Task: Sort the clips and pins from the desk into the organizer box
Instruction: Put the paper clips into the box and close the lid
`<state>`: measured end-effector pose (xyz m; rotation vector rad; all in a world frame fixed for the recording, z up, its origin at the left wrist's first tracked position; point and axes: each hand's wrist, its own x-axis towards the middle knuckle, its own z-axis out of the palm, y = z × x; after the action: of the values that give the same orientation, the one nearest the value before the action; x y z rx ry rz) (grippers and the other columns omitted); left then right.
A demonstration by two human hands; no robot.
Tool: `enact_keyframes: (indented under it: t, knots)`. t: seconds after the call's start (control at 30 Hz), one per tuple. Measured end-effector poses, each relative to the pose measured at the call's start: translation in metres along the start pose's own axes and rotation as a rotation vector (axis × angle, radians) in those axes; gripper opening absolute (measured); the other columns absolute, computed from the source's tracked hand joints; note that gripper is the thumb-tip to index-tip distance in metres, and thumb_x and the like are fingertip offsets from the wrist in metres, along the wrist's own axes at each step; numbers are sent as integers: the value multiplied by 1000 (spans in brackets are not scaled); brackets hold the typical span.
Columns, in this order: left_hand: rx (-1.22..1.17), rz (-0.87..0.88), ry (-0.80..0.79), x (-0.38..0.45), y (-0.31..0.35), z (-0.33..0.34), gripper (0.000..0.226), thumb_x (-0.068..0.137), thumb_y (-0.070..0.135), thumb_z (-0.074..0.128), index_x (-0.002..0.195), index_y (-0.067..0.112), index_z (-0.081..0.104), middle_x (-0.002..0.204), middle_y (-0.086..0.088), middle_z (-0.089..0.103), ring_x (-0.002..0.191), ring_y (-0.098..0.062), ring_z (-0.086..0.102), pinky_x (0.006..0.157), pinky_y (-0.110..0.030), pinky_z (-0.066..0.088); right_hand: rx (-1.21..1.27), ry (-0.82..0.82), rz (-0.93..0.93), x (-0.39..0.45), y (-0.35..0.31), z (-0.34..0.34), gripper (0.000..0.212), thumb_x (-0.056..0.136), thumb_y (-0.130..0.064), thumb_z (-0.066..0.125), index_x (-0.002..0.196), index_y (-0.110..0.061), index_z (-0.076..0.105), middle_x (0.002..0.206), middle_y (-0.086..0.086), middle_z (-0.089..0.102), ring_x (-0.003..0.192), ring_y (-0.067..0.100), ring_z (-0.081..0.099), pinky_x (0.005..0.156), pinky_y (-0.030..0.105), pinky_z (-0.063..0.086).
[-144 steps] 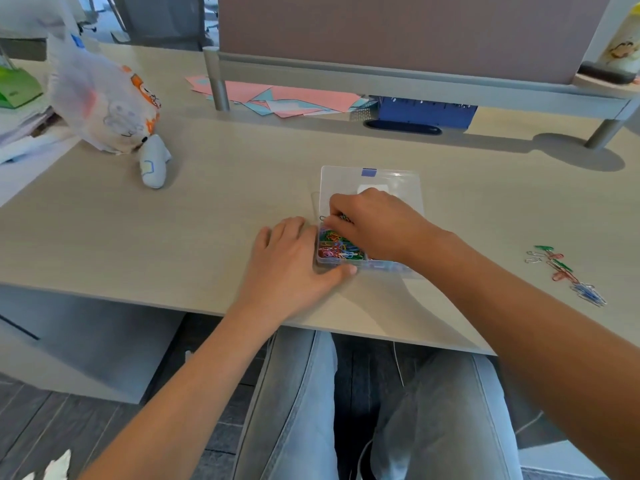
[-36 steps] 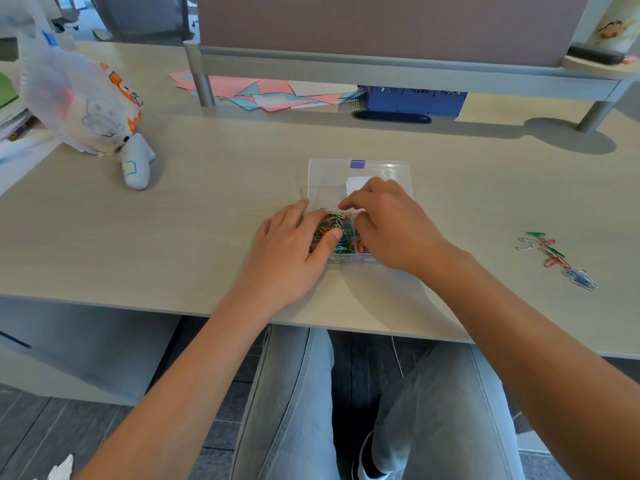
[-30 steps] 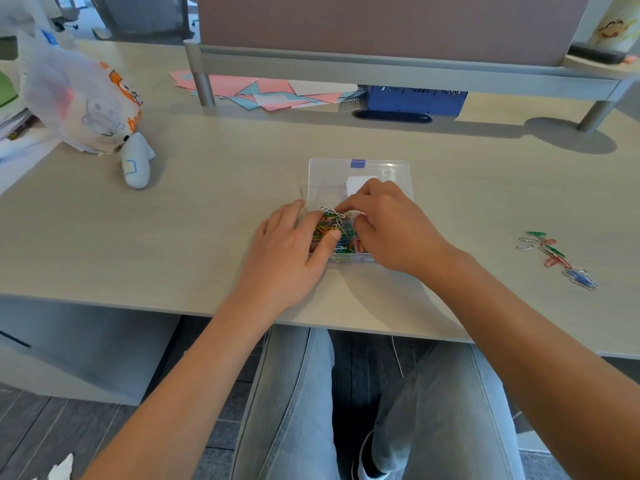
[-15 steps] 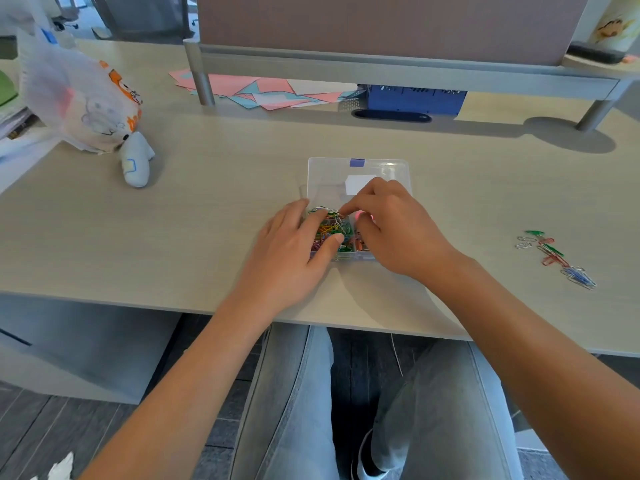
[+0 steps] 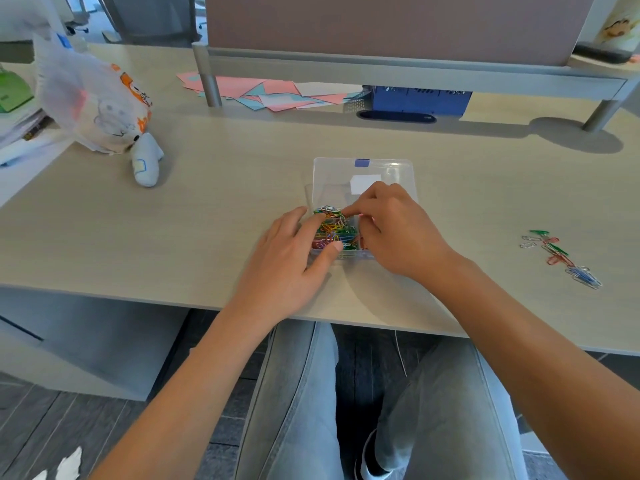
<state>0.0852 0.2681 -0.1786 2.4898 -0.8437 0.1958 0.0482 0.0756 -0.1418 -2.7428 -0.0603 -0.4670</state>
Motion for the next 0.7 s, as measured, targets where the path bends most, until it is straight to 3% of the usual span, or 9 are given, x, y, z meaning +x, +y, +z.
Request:
enact_keyframes:
  t: [0.43,0.7]
  knots:
    - [6,-4,0,0,-1,2,70,93,65,25,147,25,42,156,-3,35,144,-20,28,116,-42,30,38,-4,-29,-2,1,-1,34,97,-8,49,114,-21,76,112,3,61,108,22,50,88,35,46]
    - [-3,-8,-7,1,-2,1,67,95,63,25,147,25,43,155,-3,35,144,-20,28,117,-43,29,1,-34,-49,20,5,-7,22,94,-23,66,113,-29,75,103,-2,61,98,17,54,83,35,47]
